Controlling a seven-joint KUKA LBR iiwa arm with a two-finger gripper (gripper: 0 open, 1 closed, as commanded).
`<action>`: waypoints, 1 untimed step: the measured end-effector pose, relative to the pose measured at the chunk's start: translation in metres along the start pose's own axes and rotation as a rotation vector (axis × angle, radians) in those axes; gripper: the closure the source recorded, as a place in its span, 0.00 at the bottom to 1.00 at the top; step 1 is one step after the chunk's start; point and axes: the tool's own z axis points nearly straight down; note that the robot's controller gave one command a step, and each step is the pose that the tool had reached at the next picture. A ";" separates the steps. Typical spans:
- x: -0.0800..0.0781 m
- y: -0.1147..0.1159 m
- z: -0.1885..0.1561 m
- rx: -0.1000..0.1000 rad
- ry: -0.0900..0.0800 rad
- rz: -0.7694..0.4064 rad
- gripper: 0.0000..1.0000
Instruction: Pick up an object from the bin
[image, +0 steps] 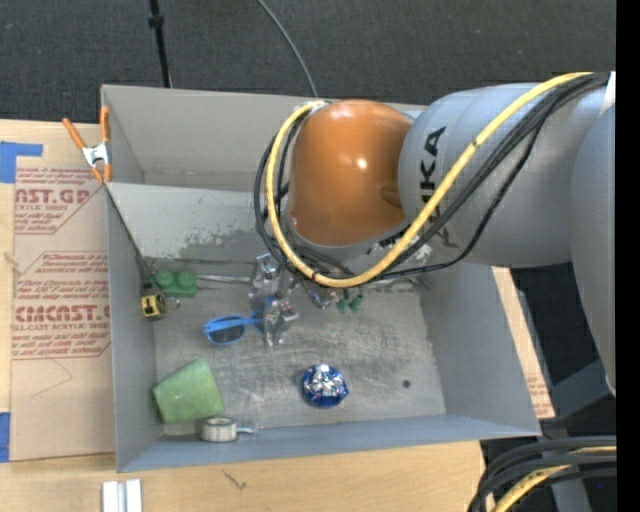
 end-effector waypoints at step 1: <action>0.026 0.063 -0.056 -0.003 0.005 -0.236 1.00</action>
Offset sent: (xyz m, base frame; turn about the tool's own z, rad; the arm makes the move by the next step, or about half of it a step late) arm -0.0452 0.0482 0.0545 -0.2319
